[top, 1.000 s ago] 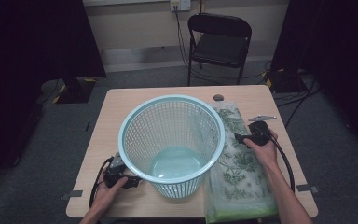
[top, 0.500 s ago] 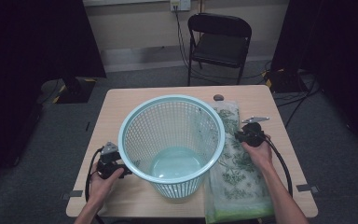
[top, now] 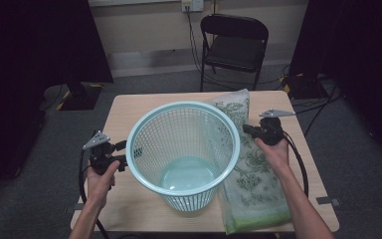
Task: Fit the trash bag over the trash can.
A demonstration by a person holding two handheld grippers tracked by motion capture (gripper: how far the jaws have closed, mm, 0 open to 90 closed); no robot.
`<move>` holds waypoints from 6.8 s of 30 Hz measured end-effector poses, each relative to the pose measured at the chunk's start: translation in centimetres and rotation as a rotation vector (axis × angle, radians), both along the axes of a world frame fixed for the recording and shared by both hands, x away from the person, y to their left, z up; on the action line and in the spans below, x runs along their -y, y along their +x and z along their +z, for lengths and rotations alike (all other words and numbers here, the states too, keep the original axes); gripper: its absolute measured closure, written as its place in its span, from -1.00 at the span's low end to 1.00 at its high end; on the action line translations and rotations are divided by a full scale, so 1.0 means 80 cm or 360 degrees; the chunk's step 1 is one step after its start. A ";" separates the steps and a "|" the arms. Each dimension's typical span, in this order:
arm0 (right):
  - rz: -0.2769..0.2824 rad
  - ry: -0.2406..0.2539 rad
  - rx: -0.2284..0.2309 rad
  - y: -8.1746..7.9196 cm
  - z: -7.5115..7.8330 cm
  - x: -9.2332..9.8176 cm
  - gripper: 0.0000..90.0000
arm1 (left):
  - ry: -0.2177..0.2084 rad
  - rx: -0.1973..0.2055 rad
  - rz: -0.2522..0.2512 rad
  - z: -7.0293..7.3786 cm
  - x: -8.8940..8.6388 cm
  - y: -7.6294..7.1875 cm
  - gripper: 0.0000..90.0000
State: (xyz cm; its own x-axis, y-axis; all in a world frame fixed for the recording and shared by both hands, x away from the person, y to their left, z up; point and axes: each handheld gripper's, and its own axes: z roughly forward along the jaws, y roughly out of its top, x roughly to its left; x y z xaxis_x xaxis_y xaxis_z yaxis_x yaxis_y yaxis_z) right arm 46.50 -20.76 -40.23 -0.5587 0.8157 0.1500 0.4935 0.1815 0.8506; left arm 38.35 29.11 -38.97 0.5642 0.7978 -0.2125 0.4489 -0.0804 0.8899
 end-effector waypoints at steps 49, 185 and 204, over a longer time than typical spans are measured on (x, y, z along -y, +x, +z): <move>0.0825 0.0190 0.0507 -0.101 0.219 -0.162 1.00 | -0.0227 0.0563 -0.0464 0.221 0.109 0.010 -0.51; 0.0412 0.0049 0.0348 -0.066 0.166 -0.095 0.44 | -0.0319 0.0358 -0.0731 0.122 0.041 0.013 0.18; 0.0482 0.0076 0.0400 -0.073 0.180 -0.103 1.00 | -0.0330 0.0366 -0.0724 0.125 0.046 0.014 0.09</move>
State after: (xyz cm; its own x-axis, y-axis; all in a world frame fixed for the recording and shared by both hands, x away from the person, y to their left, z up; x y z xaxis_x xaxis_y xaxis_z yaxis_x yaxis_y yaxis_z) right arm 40.63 -12.56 -25.84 -0.7969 0.6040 0.0118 0.1992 0.2443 0.9490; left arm 39.43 25.47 -28.99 0.8928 0.4171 -0.1700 0.2019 -0.0332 0.9788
